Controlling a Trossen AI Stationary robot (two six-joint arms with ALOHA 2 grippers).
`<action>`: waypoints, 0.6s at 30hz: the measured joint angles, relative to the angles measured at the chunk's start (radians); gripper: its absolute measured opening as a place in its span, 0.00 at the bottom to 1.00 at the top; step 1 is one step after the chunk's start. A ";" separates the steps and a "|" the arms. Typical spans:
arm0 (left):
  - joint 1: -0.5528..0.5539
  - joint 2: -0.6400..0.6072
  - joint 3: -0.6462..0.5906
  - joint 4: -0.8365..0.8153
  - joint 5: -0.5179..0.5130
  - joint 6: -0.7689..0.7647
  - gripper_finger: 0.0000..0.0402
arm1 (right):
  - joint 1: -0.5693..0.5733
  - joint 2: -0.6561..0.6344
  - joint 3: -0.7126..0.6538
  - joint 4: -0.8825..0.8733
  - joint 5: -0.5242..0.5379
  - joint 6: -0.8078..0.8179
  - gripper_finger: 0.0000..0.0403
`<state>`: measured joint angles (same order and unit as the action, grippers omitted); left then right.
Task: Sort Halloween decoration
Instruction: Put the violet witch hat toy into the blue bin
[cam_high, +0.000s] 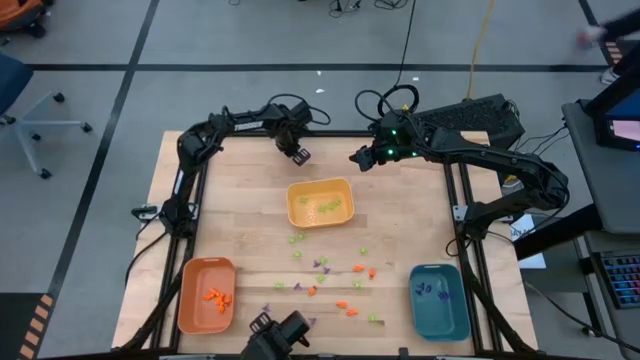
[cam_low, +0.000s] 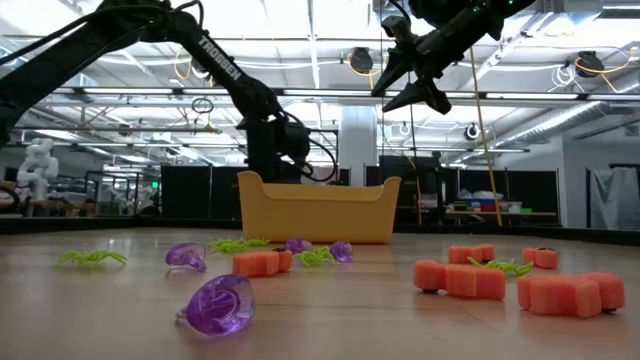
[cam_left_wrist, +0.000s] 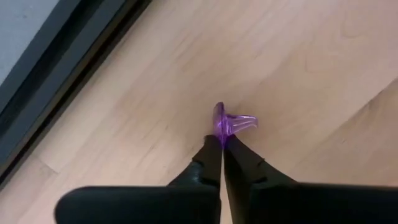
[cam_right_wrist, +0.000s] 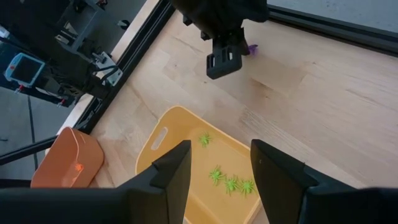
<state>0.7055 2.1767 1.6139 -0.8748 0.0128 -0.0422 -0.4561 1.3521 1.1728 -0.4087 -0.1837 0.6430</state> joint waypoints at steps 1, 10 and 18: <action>0.002 -0.002 0.000 -0.002 0.005 -0.001 0.01 | 0.000 0.000 0.000 0.000 0.000 0.000 0.39; 0.001 -0.012 0.026 -0.129 0.060 -0.003 0.00 | 0.000 0.000 0.000 0.001 0.000 0.000 0.39; 0.001 -0.016 0.093 -0.278 0.075 -0.030 0.00 | 0.000 0.000 0.000 0.001 0.002 0.000 0.39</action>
<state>0.7063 2.1609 1.7072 -1.1526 0.0878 -0.0719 -0.4561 1.3521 1.1728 -0.4080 -0.1822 0.6434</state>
